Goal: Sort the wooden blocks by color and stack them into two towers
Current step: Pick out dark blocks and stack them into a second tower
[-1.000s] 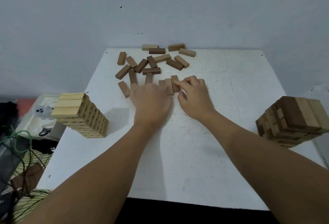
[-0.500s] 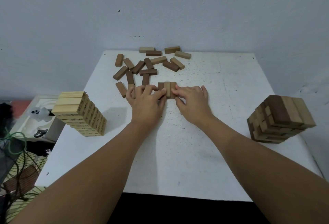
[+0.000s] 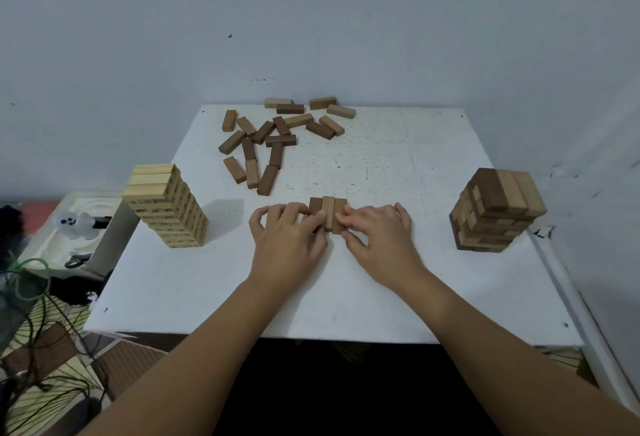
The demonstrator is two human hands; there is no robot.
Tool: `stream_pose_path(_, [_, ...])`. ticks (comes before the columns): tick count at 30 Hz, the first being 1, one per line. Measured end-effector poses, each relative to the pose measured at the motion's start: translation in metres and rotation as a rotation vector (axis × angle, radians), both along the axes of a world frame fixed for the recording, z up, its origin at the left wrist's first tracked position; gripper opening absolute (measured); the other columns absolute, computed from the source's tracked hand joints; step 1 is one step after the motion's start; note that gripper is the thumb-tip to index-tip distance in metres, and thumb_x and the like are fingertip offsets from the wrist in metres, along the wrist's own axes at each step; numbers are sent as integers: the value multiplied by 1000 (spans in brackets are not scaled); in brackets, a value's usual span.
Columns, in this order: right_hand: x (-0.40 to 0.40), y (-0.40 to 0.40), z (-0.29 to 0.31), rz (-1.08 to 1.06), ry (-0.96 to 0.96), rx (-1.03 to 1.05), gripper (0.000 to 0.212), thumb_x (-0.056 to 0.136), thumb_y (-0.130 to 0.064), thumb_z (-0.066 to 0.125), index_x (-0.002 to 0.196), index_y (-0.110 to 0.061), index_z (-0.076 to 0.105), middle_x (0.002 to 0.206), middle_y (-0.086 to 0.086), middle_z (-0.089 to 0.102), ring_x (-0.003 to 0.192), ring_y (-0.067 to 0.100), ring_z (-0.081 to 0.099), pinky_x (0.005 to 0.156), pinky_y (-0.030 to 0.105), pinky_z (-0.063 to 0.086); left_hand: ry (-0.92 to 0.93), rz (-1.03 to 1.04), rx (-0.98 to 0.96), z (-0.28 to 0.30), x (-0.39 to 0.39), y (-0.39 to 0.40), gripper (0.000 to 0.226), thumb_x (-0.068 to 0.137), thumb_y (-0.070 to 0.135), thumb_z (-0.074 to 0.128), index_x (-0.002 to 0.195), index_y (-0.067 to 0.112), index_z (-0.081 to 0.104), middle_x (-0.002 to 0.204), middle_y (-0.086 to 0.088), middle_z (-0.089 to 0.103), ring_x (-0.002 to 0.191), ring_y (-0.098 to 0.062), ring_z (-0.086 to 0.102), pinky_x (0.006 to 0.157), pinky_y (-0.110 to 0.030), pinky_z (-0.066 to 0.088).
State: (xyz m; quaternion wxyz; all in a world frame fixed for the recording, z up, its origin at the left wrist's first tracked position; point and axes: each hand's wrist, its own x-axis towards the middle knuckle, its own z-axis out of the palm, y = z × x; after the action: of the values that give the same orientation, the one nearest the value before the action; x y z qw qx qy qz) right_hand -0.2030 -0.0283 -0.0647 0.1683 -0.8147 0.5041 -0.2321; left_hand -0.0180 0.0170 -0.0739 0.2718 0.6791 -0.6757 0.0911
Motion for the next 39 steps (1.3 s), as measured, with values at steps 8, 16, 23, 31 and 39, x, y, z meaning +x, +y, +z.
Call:
stream_pose_path(8, [-24, -2, 9, 65, -305, 265, 23, 95, -36, 71, 118, -40, 73, 118, -23, 66, 110, 5, 53, 102, 30, 44, 182, -76, 130, 6, -8, 20, 44, 80, 72, 67, 106, 37, 68, 114, 15, 48, 119, -3, 47, 116, -36, 12])
stream_pose_path(16, [-15, -3, -3, -31, -130, 153, 38, 103, -36, 58, 141, -34, 60, 129, -6, 57, 121, 17, 51, 111, 36, 36, 178, -119, 123, 12, -10, 22, 47, 77, 77, 70, 98, 36, 59, 110, 14, 47, 117, 0, 46, 118, -39, 12])
stream_pose_path(23, [-18, 0, -4, 0, -96, 140, 41, 102, -36, 59, 142, -36, 56, 130, -11, 56, 123, 15, 47, 111, 33, 32, 166, -91, 107, 12, -13, 23, 40, 81, 71, 71, 91, 34, 58, 107, 14, 50, 116, 2, 48, 120, -43, 10])
stream_pose_path(31, [-20, 5, -5, -3, -135, 128, 48, 91, -37, 68, 138, -34, 56, 128, -11, 51, 123, 15, 42, 111, 35, 34, 200, -97, 135, 11, -11, 22, 29, 72, 49, 65, 96, 34, 59, 112, 23, 52, 115, 1, 51, 117, -33, 9])
stream_pose_path(39, [-19, 6, -5, -9, -117, 122, 40, 91, -44, 66, 131, -41, 66, 123, -17, 43, 121, 11, 35, 112, 34, 35, 293, 3, 179, 13, -9, 22, 66, 70, 52, 65, 133, 42, 50, 126, 23, 44, 126, -6, 31, 119, -34, 12])
